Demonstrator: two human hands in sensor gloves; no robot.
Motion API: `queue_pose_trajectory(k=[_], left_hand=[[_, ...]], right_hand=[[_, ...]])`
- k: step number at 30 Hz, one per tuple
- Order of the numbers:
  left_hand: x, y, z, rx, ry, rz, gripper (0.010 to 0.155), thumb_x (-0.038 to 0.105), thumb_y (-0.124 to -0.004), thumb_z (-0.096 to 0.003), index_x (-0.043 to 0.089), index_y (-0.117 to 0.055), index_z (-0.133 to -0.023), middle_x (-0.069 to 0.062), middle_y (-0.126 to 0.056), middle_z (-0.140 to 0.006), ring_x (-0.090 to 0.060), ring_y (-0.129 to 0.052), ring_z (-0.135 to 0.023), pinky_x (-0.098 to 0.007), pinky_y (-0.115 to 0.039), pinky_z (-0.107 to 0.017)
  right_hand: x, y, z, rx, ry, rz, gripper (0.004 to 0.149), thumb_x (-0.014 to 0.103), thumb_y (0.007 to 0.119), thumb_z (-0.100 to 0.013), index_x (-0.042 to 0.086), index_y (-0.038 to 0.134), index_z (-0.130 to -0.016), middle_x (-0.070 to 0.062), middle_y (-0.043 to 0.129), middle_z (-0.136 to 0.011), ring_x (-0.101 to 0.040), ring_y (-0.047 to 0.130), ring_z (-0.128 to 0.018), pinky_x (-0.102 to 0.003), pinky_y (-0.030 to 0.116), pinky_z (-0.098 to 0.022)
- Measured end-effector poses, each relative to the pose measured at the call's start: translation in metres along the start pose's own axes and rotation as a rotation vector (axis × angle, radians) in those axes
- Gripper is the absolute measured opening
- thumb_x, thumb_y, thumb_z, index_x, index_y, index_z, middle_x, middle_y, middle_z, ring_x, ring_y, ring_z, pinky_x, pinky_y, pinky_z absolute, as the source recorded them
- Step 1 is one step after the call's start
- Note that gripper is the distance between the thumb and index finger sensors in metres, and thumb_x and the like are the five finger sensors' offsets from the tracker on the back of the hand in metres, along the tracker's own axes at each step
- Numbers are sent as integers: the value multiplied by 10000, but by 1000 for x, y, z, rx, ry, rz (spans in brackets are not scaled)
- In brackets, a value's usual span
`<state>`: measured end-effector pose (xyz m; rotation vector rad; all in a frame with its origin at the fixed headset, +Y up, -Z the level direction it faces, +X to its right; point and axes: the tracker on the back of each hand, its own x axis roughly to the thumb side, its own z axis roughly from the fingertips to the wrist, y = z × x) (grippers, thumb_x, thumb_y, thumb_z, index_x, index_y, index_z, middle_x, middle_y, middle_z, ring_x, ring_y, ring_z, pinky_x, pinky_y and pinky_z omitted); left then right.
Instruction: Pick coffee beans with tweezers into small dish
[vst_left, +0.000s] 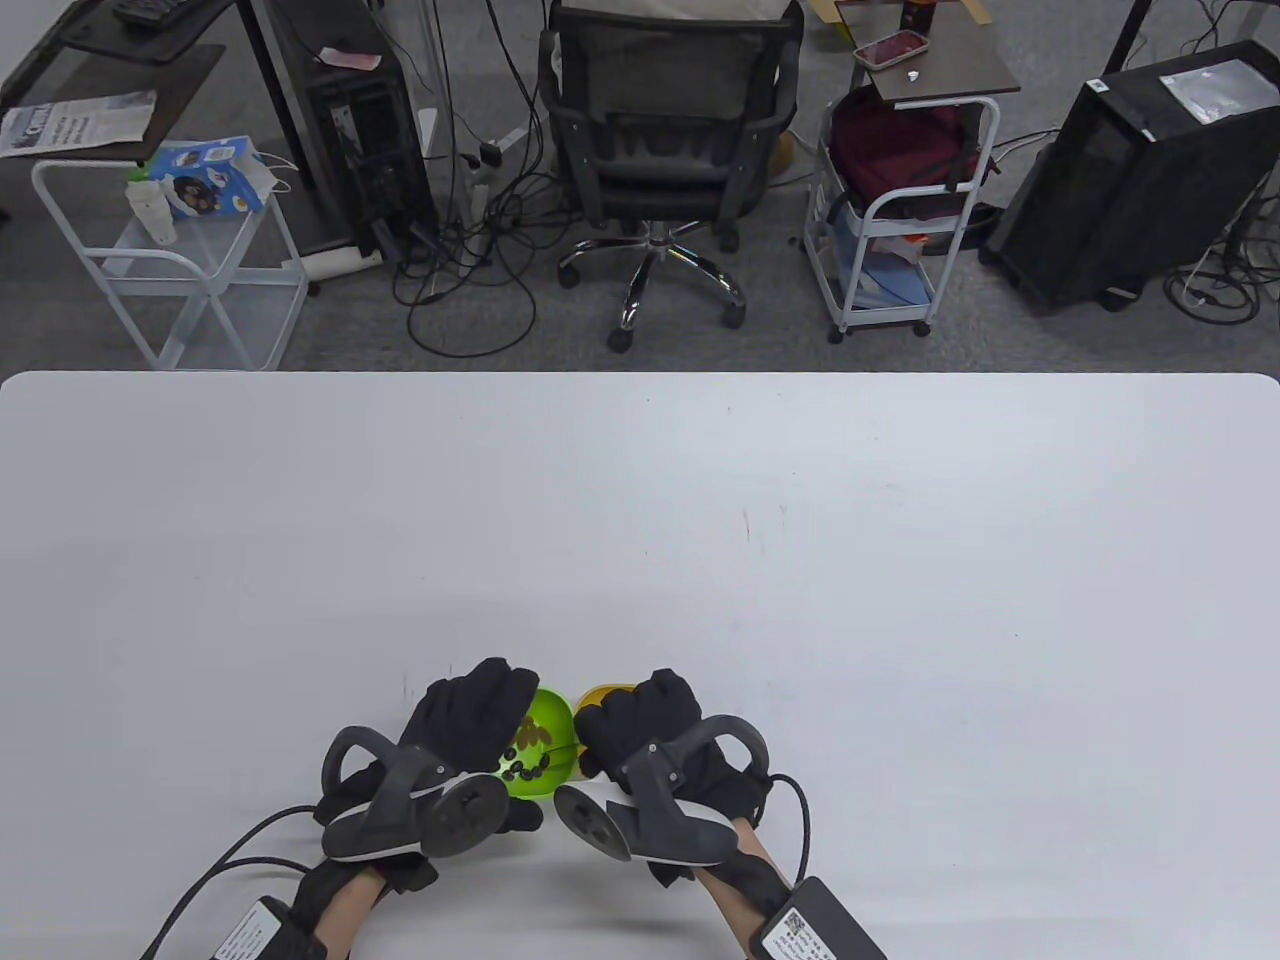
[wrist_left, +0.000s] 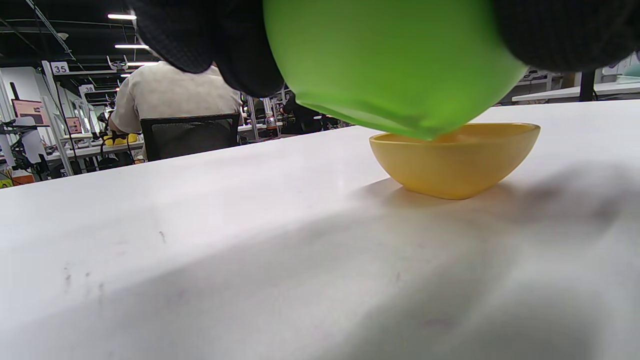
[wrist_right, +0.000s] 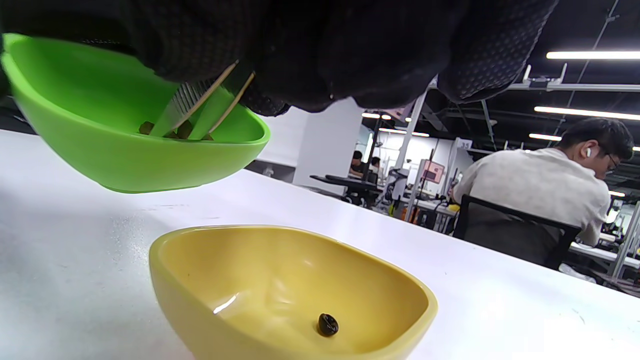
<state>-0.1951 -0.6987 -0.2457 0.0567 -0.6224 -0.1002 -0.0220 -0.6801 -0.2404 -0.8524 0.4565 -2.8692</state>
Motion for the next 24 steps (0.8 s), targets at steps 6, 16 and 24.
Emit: queue_pose_trajectory(k=[6, 16, 24], left_hand=[[0, 0, 0, 0, -1, -1, 1124, 701, -744, -319, 19, -486, -1176, -311, -609, -1194, -434, -862, -992, -618, -722, -747], [1, 0, 0, -6, -4, -3, 1121, 702, -742, -320, 23, -487, -1176, -310, -609, -1194, -432, -864, -991, -618, -720, -748], [1, 0, 0, -7, -3, -5, 1123, 703, -741, -320, 21, -489, -1175, -310, -612, -1193, -434, -865, -989, -618, -721, -748]], right_hand=[[0, 1, -1, 6, -1, 0, 444, 405, 715, -401, 226, 802, -797, 49, 917, -587, -170, 947, -417, -558, 745, -673], [2, -1, -2, 15, -10, 36, 438, 400, 696, -408, 221, 798, -795, 46, 913, -587, -171, 943, -413, -560, 746, -672], [5, -3, 0, -9, -21, 67, 442, 405, 715, -396, 227, 810, -789, 48, 923, -580, -171, 949, -408, -558, 750, -669]])
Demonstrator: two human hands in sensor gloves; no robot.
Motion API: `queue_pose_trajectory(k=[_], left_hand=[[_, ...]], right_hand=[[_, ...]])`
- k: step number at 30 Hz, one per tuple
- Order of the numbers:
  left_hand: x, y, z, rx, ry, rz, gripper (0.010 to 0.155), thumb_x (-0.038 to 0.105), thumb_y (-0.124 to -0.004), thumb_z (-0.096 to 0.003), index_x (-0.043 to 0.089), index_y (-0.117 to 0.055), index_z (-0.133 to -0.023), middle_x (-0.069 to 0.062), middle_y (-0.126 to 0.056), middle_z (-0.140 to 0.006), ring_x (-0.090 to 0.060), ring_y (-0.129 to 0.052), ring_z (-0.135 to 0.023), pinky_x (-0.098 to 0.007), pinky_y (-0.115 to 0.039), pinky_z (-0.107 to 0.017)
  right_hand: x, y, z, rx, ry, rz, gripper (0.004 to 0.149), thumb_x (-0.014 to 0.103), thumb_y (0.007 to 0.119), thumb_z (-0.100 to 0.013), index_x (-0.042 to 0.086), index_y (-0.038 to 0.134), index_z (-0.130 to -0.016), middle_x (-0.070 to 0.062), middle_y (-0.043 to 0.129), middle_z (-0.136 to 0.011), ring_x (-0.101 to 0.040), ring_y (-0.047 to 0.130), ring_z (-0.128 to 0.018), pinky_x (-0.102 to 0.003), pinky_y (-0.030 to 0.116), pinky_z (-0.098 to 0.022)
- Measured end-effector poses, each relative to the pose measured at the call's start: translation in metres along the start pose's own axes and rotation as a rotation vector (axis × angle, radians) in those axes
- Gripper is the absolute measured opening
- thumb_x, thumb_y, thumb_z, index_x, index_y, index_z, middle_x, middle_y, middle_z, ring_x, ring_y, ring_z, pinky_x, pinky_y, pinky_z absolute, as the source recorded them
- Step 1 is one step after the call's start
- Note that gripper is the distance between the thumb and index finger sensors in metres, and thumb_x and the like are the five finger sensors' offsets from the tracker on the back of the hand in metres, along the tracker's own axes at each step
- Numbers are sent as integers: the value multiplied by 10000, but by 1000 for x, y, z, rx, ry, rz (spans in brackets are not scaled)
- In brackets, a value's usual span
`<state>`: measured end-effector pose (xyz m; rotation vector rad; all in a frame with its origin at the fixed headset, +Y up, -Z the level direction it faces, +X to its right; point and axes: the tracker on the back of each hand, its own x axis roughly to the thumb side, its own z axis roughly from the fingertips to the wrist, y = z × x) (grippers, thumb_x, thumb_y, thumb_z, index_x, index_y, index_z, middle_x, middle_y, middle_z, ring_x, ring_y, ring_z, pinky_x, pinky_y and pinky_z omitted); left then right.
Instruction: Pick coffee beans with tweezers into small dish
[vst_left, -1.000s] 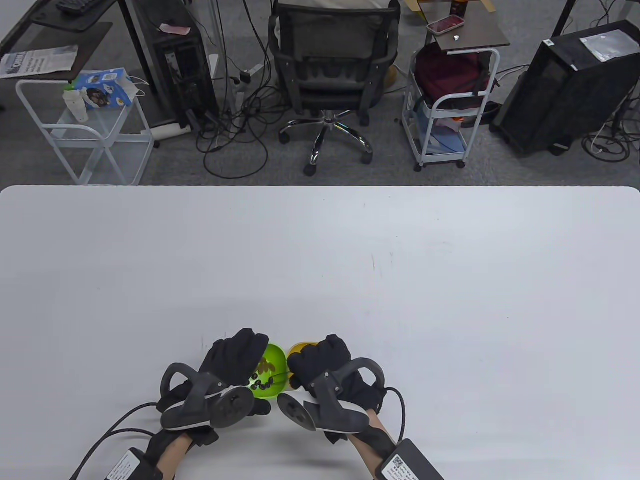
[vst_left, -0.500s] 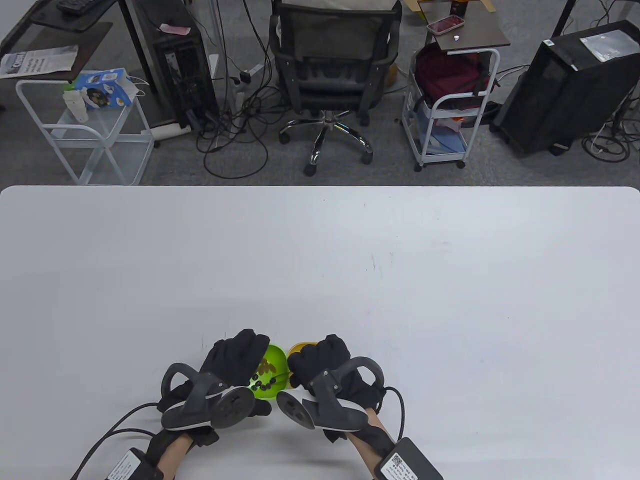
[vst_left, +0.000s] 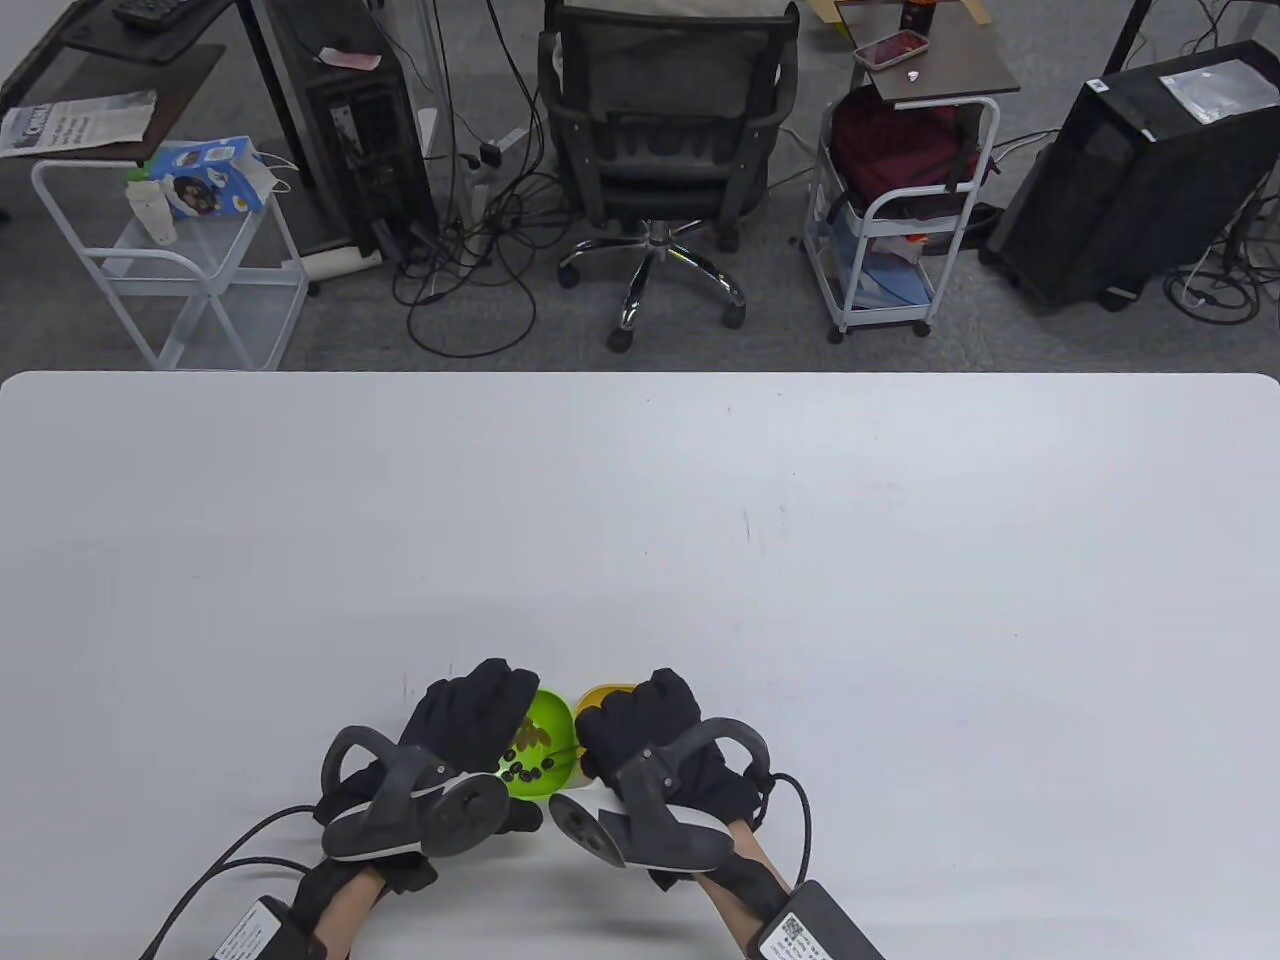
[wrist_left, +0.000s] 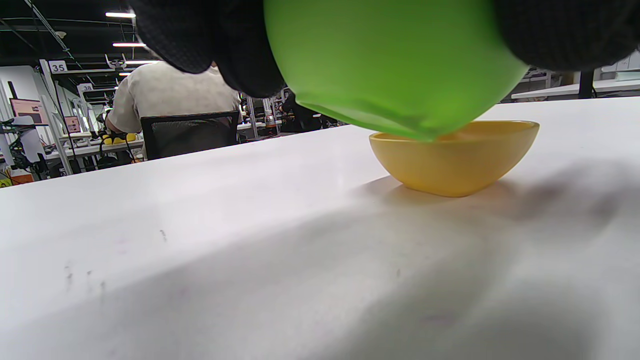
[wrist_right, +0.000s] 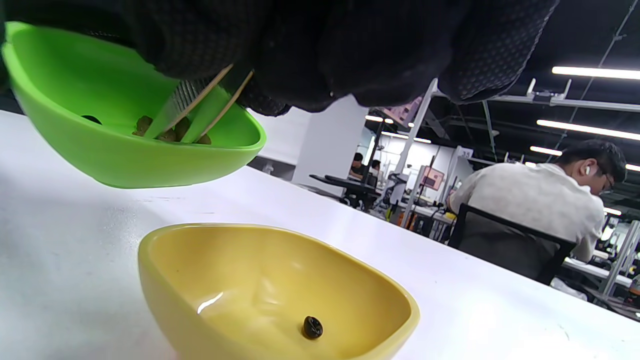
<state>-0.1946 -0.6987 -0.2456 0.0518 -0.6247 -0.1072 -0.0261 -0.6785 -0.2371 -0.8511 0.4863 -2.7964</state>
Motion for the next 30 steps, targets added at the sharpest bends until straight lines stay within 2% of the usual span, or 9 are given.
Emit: queue_pose_trajectory(k=[8, 18, 30], left_hand=[[-1, 0, 0, 2, 1, 1, 1122, 703, -740, -321, 21, -488, -1176, -311, -611, -1193, -432, -866, -989, -618, -722, -747], [-1, 0, 0, 2, 4, 2, 1123, 703, -738, -321, 18, -489, -1175, -312, -609, -1194, -433, -865, -989, -619, -722, -745], [-2, 0, 0, 3, 6, 6, 1119, 704, -733, -325, 20, -486, -1176, -314, -609, -1193, -433, -865, -989, -619, -721, -746]], right_hand=[[1, 0, 0, 5, -4, 17, 439, 399, 697, -405, 223, 798, -794, 46, 914, -585, -171, 943, -412, -559, 747, -671], [-6, -2, 0, 2, 26, -46, 440, 395, 691, -410, 212, 799, -795, 45, 914, -584, -172, 945, -407, -561, 750, -670], [-40, -12, 9, -29, 164, -218, 438, 389, 681, -420, 207, 792, -803, 39, 904, -591, -177, 932, -411, -566, 740, -676]])
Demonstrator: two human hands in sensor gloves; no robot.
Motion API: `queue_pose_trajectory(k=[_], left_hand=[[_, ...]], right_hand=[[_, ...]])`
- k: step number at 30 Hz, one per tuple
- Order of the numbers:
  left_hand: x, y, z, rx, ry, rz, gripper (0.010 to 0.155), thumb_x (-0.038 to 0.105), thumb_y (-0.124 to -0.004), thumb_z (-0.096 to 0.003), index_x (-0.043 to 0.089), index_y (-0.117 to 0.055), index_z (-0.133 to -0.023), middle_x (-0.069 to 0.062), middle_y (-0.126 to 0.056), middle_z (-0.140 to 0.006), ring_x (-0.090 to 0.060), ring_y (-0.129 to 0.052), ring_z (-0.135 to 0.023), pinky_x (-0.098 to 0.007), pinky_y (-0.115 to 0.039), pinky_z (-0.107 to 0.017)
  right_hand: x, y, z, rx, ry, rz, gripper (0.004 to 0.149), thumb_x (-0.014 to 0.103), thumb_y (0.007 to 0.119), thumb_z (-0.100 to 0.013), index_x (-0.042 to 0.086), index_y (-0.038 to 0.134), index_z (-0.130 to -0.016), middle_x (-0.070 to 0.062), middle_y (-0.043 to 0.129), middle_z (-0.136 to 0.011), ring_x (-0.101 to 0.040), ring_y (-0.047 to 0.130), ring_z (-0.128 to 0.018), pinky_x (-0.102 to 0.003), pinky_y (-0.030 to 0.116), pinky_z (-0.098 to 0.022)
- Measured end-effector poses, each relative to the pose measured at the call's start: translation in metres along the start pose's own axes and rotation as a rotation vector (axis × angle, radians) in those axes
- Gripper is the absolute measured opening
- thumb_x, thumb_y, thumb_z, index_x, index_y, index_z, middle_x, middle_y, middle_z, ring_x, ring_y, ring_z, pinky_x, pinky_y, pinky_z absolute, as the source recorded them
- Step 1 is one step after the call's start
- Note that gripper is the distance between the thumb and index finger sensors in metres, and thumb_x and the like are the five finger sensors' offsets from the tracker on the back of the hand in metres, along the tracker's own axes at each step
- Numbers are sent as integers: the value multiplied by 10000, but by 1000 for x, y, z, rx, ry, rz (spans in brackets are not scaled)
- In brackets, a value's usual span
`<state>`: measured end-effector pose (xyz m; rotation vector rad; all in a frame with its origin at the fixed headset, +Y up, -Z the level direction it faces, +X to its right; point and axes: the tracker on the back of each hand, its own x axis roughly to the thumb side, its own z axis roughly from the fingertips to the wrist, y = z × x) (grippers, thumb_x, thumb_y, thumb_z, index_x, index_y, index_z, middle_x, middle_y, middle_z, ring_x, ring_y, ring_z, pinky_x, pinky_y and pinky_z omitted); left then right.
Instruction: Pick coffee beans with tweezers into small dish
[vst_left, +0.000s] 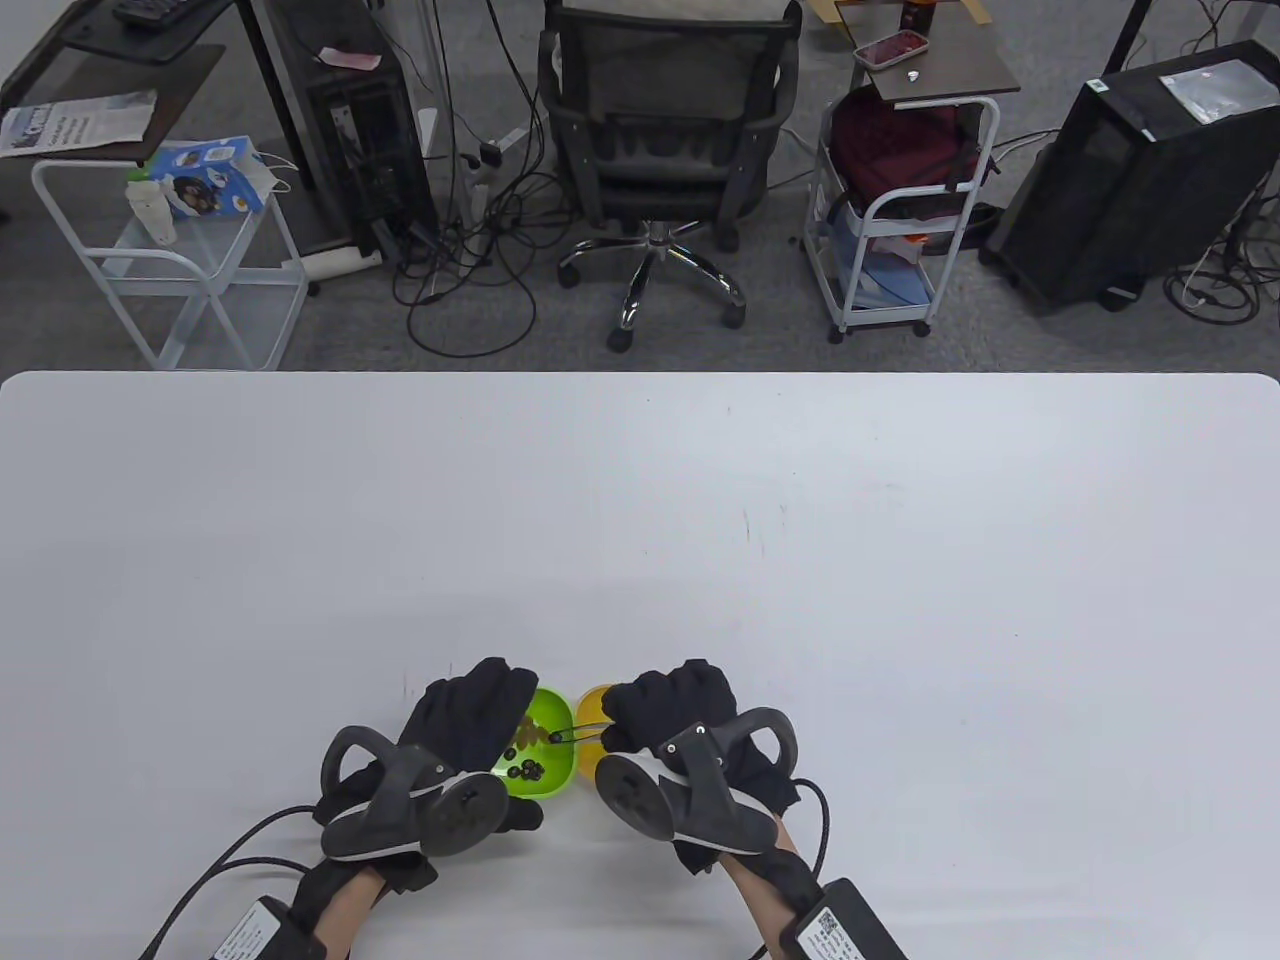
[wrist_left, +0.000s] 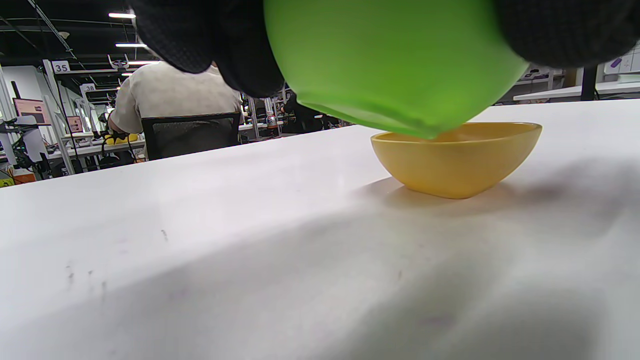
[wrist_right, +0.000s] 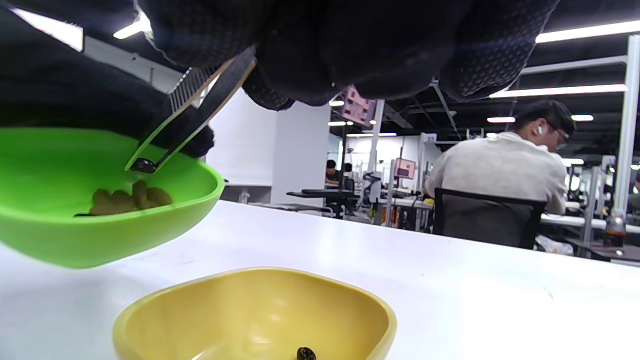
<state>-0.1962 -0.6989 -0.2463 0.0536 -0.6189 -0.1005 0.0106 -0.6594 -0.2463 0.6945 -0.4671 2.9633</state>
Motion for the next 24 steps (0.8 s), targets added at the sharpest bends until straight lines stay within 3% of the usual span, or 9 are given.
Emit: queue_pose_trajectory(k=[13, 24], left_hand=[[-1, 0, 0, -4, 1, 3, 1119, 706, -731, -324, 20, -489, -1174, -310, -611, -1191, -433, -867, -987, -617, -723, -745], [-1, 0, 0, -7, 0, -1, 1118, 705, -730, -325, 21, -488, -1175, -310, -609, -1193, -432, -866, -988, -617, -722, -746]], right_hand=[[-42, 6, 3, 29, 149, -94, 438, 385, 683, -420, 208, 791, -805, 31, 901, -597, -185, 927, -419, -570, 729, -684], [-42, 9, 4, 10, 138, -118, 448, 395, 692, -419, 211, 785, -817, 37, 899, -605, -182, 928, -424, -570, 728, -682]])
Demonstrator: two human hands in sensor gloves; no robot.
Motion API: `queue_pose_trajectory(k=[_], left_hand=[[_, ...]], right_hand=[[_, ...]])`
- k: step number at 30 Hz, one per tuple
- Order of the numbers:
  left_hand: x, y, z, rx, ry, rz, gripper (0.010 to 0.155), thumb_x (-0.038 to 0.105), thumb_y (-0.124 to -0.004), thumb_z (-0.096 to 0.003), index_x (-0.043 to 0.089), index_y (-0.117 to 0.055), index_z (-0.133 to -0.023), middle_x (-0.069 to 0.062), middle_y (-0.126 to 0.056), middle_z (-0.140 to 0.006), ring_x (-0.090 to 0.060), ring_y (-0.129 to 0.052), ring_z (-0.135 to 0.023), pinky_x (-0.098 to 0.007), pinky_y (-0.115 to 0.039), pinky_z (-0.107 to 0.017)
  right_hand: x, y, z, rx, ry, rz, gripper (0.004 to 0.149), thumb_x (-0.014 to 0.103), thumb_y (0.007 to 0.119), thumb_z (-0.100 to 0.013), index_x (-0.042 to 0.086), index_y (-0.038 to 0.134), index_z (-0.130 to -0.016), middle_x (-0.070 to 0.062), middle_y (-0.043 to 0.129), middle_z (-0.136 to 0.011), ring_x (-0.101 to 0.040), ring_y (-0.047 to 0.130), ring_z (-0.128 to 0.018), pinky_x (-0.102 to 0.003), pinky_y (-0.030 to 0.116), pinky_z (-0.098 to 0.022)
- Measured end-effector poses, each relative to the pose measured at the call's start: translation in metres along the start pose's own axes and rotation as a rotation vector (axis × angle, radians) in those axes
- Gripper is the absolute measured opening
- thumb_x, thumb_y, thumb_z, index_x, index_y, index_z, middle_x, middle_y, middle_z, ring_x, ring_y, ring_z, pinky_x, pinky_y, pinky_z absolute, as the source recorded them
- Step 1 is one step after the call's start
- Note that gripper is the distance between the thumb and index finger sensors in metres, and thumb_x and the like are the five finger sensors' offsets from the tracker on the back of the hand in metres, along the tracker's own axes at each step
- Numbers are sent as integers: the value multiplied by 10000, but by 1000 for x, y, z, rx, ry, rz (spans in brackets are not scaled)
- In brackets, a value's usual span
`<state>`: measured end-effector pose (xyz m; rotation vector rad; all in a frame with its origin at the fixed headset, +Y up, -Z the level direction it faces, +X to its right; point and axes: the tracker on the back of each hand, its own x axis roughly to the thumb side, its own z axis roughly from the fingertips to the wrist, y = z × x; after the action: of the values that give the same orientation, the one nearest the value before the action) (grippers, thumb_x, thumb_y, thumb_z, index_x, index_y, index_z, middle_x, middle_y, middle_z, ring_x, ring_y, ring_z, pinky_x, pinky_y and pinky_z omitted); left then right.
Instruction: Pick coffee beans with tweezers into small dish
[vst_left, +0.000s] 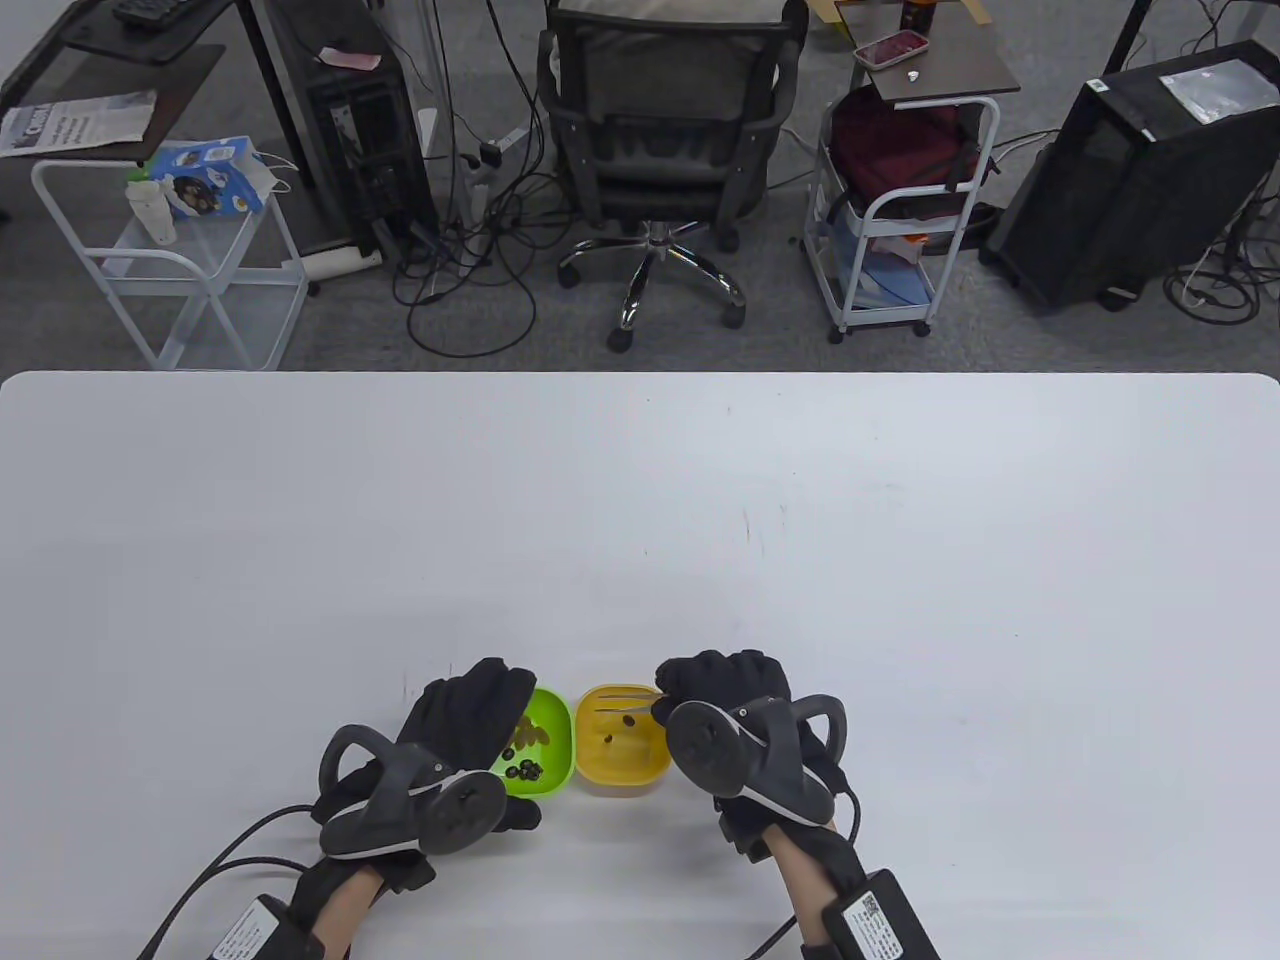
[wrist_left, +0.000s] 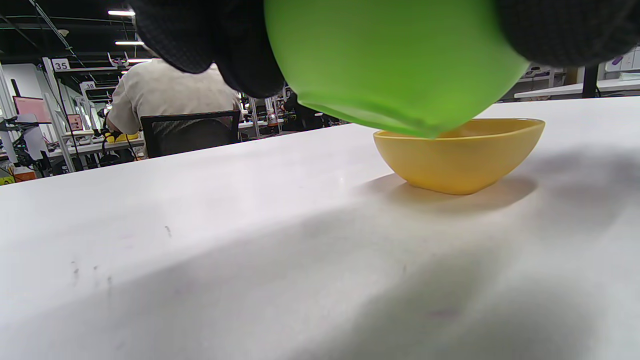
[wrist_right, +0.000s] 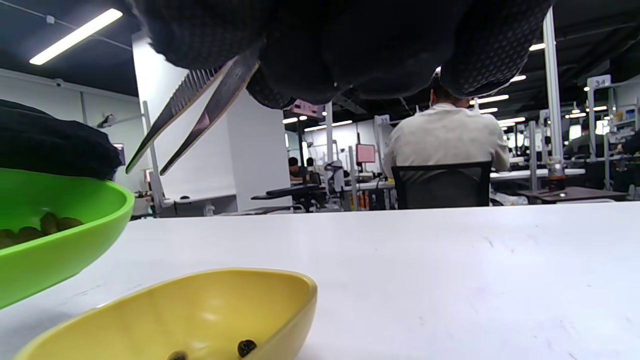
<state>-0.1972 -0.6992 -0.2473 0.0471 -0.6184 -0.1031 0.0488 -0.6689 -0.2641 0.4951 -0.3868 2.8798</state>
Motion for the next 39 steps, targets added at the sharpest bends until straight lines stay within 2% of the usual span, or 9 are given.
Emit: queue_pose_trajectory(k=[8, 22, 39], left_hand=[[0, 0, 0, 3, 0, -1, 1119, 705, -731, -325, 21, -486, -1176, -310, -609, -1193, -432, -866, -988, -619, -721, -745], [1, 0, 0, 3, 0, -10, 1122, 705, -731, -324, 18, -486, -1176, -311, -608, -1194, -434, -863, -989, -619, -721, -745], [3, 0, 0, 9, -2, -14, 1119, 705, -731, -323, 23, -487, -1176, -314, -606, -1194, -435, -865, -988, -619, -718, -747]], right_hand=[[19, 1, 4, -23, -89, 27, 453, 405, 691, -418, 217, 781, -820, 47, 898, -607, -173, 931, -423, -565, 735, -675], [53, 23, 6, 45, -212, 93, 455, 408, 691, -417, 216, 780, -820, 48, 897, -605, -171, 932, -420, -563, 738, -673], [62, 28, 6, 53, -246, 182, 448, 405, 688, -421, 215, 784, -814, 47, 898, -601, -174, 932, -415, -564, 737, -672]])
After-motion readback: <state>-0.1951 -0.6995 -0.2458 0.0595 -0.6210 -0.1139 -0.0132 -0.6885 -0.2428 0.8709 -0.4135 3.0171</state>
